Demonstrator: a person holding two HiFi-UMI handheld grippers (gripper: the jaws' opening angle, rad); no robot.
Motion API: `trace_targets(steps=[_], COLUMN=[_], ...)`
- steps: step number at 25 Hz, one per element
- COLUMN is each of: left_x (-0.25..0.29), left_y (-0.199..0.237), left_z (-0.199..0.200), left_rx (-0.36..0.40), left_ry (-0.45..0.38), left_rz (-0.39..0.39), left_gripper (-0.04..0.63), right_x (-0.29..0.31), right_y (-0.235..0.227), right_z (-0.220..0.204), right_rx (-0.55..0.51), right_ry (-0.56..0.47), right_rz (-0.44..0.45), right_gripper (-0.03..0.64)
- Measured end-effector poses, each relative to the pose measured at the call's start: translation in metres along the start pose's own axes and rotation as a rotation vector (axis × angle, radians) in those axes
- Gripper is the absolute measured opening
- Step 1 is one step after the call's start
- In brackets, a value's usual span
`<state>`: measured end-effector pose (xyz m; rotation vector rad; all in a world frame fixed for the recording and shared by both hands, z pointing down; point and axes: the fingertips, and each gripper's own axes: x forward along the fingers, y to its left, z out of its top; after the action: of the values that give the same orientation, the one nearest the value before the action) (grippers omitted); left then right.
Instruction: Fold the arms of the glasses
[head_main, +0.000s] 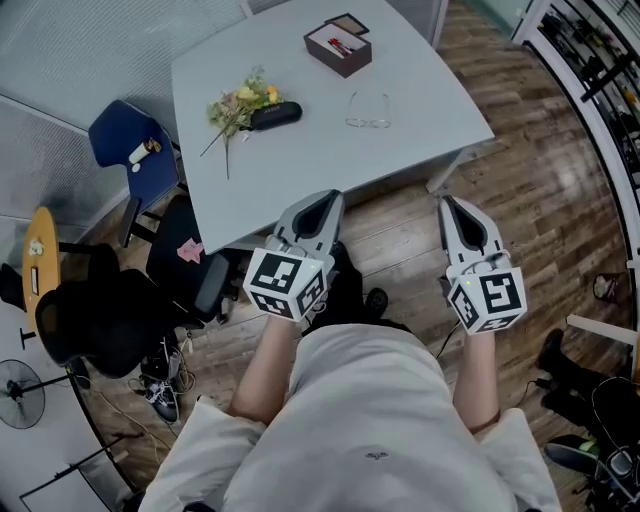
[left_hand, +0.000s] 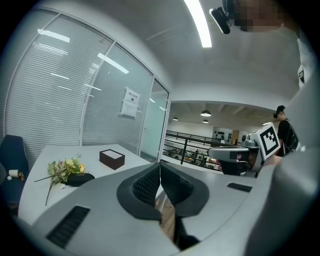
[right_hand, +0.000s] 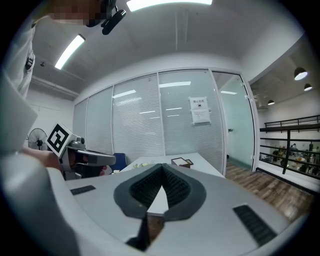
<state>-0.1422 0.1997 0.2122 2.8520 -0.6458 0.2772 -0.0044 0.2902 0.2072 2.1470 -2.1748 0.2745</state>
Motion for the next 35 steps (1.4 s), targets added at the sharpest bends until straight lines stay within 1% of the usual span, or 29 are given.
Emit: trace_targets(steps=[6,12,14,15,16,19,26,30,35], left_x=[-0.003,-0.006,-0.005,-0.003,-0.001,0.008,0.045,0.071,0.103], left_y=[-0.014,-0.015,-0.010,-0.008,-0.005,0.004,0.032,0.053,0.076], left_z=[-0.001,-0.004,-0.005,-0.006,-0.008,-0.010,-0.009,-0.001,0.010], left_rx=[0.014,0.034,0.032,0.033,0.035,0.034,0.035,0.030,0.040], left_ry=[-0.003,0.012,0.014,0.018,0.024,0.037,0.060,0.062,0.066], left_rz=[-0.002,-0.011,-0.008,-0.008,-0.008,-0.010,-0.020,-0.022,-0.029], left_gripper=[0.021,0.023,0.038,0.080,0.094,0.104,0.115,0.120,0.124], right_x=[-0.014,-0.009,-0.005,-0.003,-0.001,0.009,0.047,0.075,0.112], right_y=[-0.003,-0.004,-0.005,-0.006,-0.007,-0.010,-0.031,-0.046,-0.061], right_z=[-0.011,-0.018,-0.019,-0.020,-0.021,-0.020,-0.015,-0.009,-0.003], right_rx=[-0.001,0.023,0.025,0.027,0.030,0.032,0.025,0.018,0.013], right_ry=[0.026,0.051,0.055,0.056,0.058,0.063,0.096,0.114,0.128], right_rz=[-0.007,-0.012,-0.012,-0.012,-0.011,-0.004,-0.009,-0.005,0.005], right_gripper=[0.015,0.054,0.074,0.090,0.101,0.129,0.140,0.147,0.158])
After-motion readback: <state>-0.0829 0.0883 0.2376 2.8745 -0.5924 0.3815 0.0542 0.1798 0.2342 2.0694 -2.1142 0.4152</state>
